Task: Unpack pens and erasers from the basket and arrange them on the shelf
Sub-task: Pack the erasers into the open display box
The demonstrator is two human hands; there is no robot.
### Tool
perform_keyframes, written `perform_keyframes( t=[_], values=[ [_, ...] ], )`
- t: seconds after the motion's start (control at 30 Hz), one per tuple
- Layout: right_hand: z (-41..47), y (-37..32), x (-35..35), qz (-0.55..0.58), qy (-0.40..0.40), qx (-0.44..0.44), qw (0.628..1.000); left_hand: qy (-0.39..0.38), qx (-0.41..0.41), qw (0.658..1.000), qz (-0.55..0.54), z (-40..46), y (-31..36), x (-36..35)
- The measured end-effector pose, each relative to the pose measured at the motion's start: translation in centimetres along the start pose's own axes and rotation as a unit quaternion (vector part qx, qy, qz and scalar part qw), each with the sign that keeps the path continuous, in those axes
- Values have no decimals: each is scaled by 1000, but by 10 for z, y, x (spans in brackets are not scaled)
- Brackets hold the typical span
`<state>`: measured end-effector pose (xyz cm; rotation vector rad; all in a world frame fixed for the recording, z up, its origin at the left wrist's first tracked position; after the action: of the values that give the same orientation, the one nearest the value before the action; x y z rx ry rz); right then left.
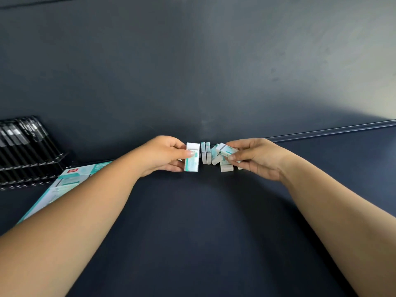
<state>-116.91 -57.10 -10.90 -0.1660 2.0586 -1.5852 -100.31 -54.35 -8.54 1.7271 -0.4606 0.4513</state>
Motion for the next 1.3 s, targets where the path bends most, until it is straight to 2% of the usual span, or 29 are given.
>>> perform_keyframes(
  t=[0.17, 0.33, 0.43, 0.53, 0.63, 0.7, 0.77, 0.9, 1.03, 1.17, 1.3],
  values=[
    [-13, -10, -27, -45, -55, 24, 997, -20, 17, 981, -190, -37, -4, -7],
    [-30, -11, -57, -92, -97, 40, 990, -26, -5, 976, -216, -70, -14, -12],
    [-37, -10, -68, -164, -86, 69, 980, 1, -28, 995, -95, -85, -27, -11],
    [-47, -19, -82, -301, -71, 133, 942, 36, -63, 997, 32, -94, -35, -2],
    [-59, -30, -100, -400, -59, 211, 890, 85, -87, 974, 190, -102, -37, 13],
    [-66, -36, -111, -421, -51, 255, 869, 100, -109, 948, 282, -110, -33, 16],
    [-72, -42, -122, -425, -42, 288, 857, 103, -148, 927, 330, -120, -27, 18],
    [-76, -45, -139, -418, -17, 311, 853, 129, -218, 905, 343, -142, -21, 41],
    [-68, -36, -158, -398, 6, 299, 867, 226, -238, 888, 323, -165, -32, 101],
    [-46, -17, -187, -399, 37, 266, 877, 314, -185, 881, 301, -178, -69, 175],
    [-24, 0, -224, -417, 52, 236, 876, 351, -144, 887, 264, -178, -108, 226]
  ],
)
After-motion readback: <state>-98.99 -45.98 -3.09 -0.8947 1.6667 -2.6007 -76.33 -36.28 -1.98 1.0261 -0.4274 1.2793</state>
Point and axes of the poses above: each hand's wrist, its own z-axis towards the middle knuckle, its own x-axis out of the back of the hand, y = z × x, the point moved 10 cm from there along z, towards the middle knuckle, and after that the axes turned 6 degrees about z, right-handed, at the moved point
